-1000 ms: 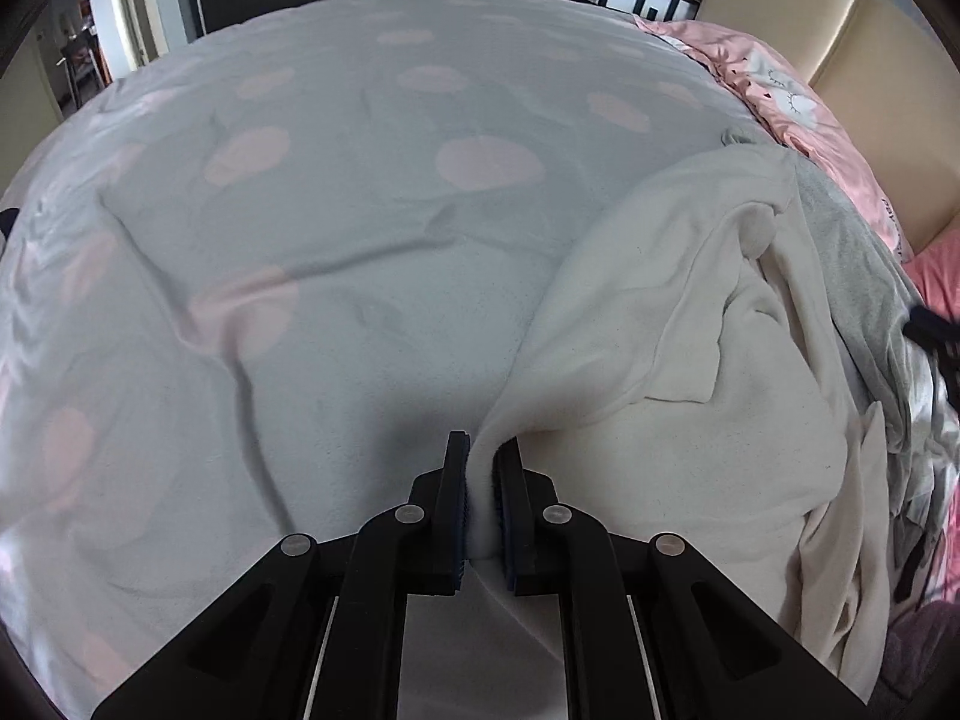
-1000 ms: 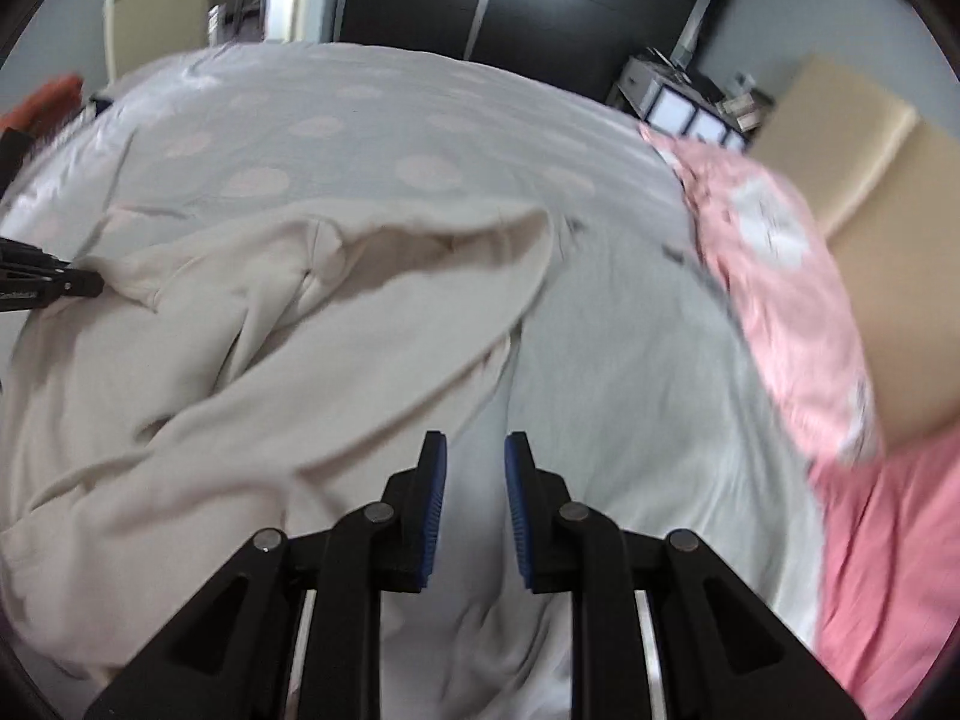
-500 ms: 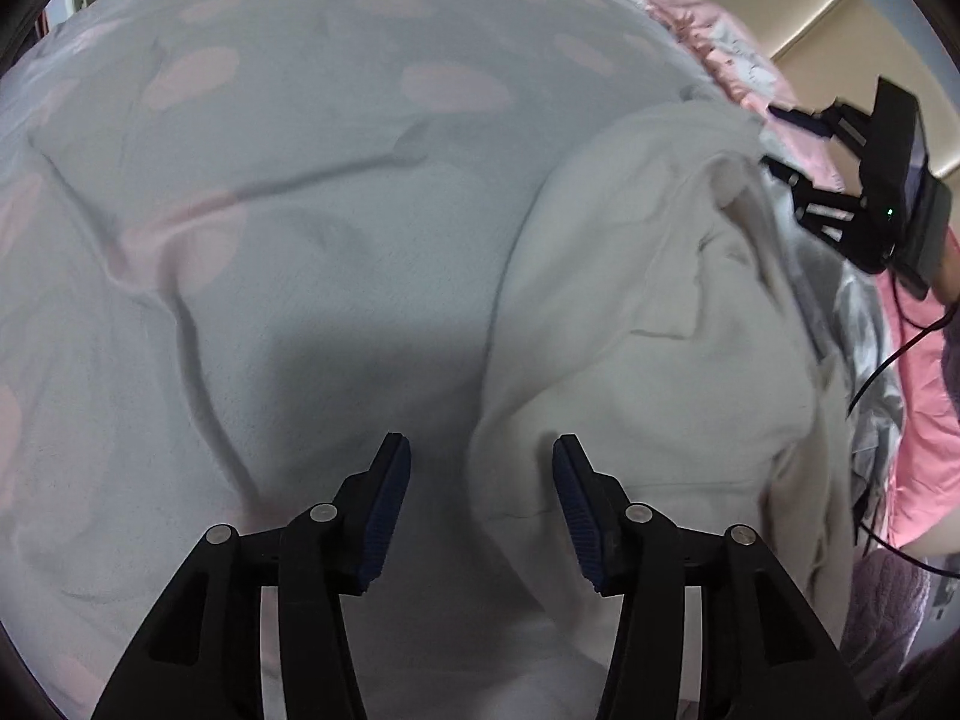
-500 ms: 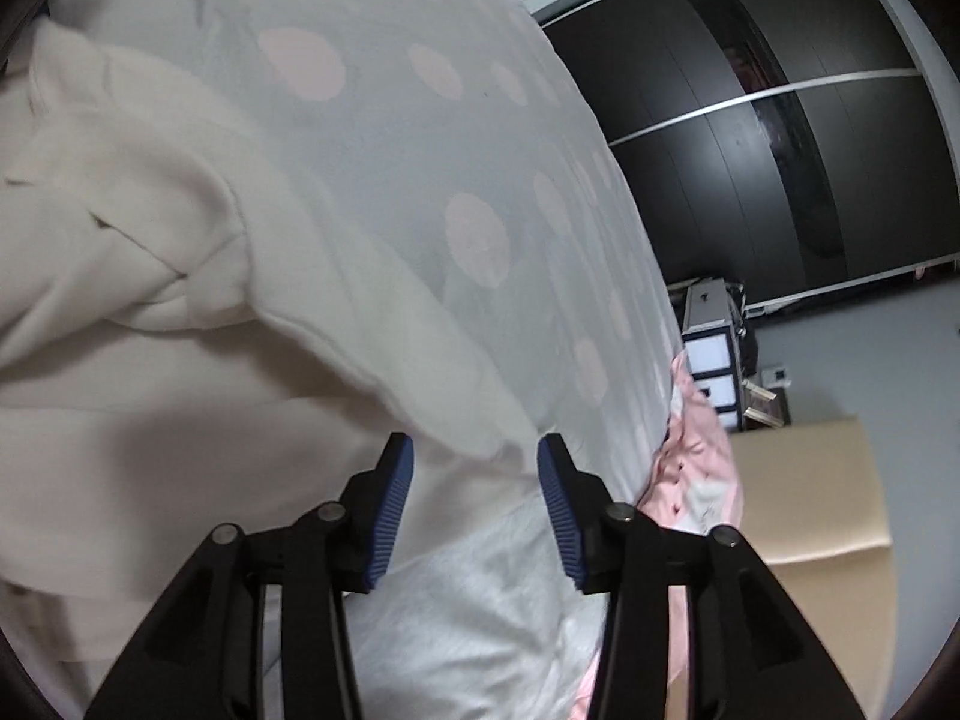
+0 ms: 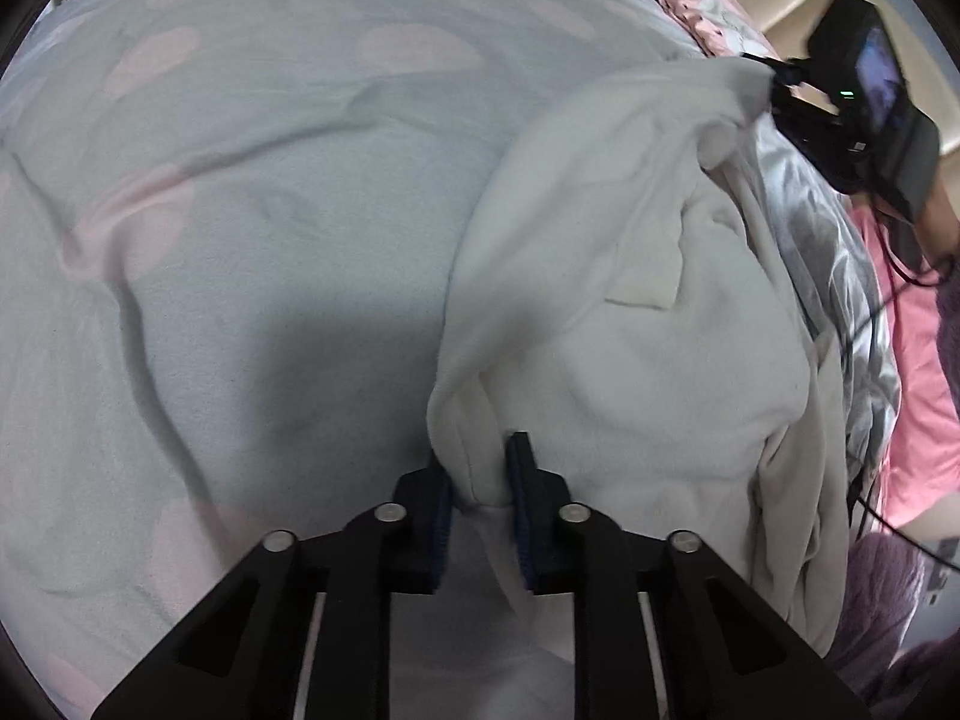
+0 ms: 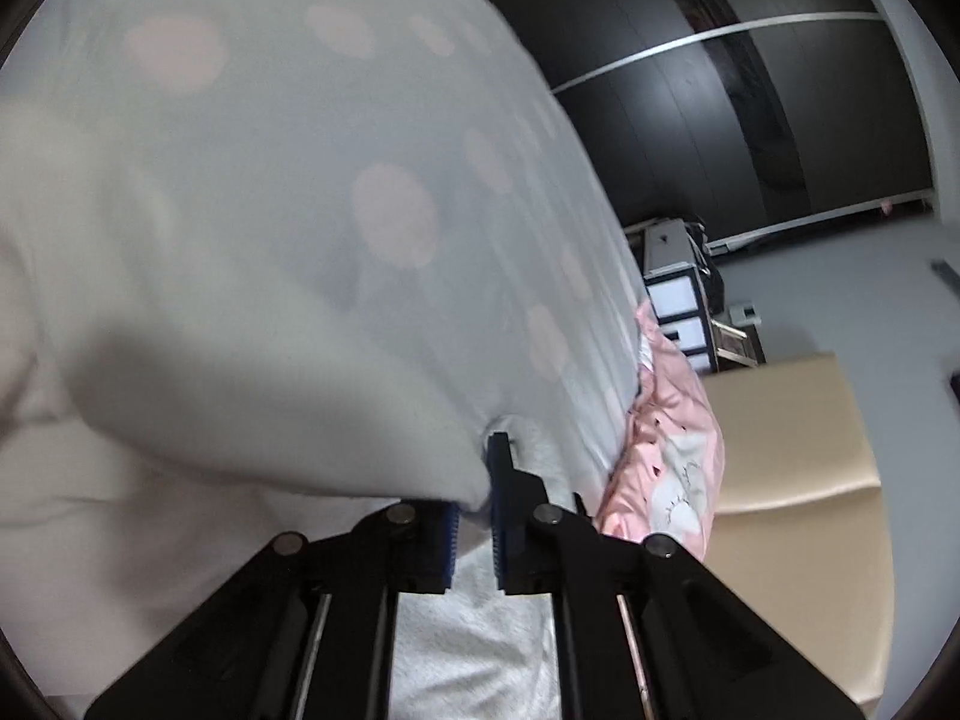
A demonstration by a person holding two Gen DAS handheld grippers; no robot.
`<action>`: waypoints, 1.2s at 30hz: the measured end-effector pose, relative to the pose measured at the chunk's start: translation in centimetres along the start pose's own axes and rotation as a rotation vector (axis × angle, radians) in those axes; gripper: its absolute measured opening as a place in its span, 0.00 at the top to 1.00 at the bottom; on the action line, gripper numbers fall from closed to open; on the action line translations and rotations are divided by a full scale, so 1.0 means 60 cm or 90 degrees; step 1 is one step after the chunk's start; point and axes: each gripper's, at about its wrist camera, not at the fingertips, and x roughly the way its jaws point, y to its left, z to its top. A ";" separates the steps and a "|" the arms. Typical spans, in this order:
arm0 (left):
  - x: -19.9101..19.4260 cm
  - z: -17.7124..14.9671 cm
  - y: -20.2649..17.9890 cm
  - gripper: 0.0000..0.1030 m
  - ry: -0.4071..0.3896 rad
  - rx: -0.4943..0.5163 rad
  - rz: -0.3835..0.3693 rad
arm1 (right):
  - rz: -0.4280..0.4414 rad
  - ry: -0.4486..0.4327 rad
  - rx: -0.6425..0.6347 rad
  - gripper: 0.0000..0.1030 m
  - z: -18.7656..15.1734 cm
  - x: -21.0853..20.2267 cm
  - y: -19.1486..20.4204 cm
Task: Fold clothes
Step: 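Grasp the sweater with the right tool and lift it high with both tools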
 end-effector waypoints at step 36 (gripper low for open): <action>-0.951 -0.157 -0.174 0.92 -0.709 0.025 0.262 | -0.261 -0.274 0.377 0.93 -0.016 -0.878 -0.385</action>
